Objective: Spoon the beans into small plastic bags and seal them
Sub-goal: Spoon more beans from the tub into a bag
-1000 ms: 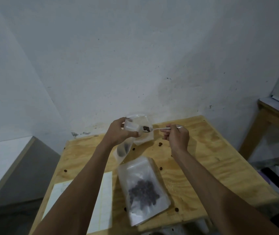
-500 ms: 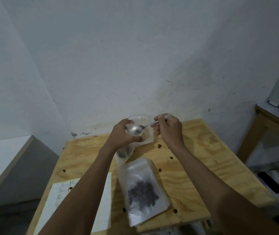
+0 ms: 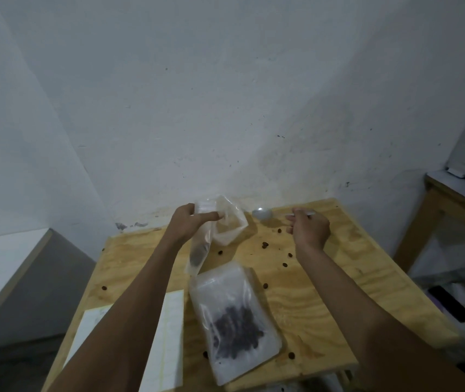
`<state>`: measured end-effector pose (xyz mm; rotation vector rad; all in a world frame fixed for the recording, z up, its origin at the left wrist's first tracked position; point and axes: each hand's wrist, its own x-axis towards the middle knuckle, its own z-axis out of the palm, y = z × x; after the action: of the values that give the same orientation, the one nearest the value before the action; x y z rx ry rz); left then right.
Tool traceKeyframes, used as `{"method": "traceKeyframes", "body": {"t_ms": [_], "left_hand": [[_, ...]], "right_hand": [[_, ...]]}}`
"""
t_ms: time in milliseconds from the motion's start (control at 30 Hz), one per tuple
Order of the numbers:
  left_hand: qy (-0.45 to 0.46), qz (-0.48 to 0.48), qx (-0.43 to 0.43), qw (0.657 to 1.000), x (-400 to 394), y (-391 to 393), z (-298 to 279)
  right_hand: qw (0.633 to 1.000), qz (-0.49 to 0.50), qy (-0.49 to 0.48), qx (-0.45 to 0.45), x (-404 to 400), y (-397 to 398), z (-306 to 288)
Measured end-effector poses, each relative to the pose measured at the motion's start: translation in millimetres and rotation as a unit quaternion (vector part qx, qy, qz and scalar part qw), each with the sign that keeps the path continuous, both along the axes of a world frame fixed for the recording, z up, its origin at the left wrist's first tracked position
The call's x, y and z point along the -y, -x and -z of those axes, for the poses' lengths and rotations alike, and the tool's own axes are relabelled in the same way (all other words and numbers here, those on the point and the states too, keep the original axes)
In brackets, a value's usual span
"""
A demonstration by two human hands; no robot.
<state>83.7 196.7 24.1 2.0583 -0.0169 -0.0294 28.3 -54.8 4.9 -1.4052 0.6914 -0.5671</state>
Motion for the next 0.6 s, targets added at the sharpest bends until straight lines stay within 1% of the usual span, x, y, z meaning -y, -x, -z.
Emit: {"method": "traceKeyframes", "body": {"t_ms": [133,233,300,433,533,600], "left_hand": [[-0.029,0.01,-0.009,0.999,7,-1,-4],[-0.046,0.005,0.02,0.999,11,-1,-7],[-0.046,-0.012,0.038,0.998,11,3,-10],[-0.06,-0.024,0.095,0.993,13,11,-16],[-0.076,-0.038,0.126,0.988,13,17,-19],[-0.076,-0.048,0.154,0.984,14,20,-19]], "right_hand": [[0.998,-0.023,0.039,-0.052,-1,-2,17],[0.983,-0.052,0.141,-0.106,-3,-5,24],[0.959,-0.077,0.229,-0.15,-5,-4,26],[0.889,-0.122,0.382,-0.22,-5,-1,32],[0.849,-0.146,0.453,-0.229,-5,2,35],[0.841,-0.148,0.473,-0.216,-7,5,33]]}}
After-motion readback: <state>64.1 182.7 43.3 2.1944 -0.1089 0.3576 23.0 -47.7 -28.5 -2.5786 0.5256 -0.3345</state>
